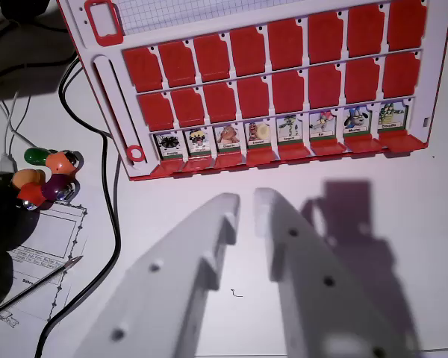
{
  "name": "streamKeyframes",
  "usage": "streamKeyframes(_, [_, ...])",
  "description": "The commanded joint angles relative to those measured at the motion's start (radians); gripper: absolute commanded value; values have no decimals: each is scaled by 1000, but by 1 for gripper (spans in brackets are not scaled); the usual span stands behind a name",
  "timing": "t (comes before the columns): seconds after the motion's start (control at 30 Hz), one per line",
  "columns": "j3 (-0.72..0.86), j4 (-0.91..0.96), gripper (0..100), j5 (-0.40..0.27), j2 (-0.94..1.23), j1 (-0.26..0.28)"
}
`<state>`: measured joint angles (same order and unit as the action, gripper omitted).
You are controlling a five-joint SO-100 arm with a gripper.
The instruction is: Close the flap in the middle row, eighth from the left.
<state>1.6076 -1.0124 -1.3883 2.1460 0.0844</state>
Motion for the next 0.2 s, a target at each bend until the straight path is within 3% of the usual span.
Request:
streamKeyframes(0.0, [-46,2,2,5,55,9])
streamKeyframes(0.17, [-69,6,2,5,40,9])
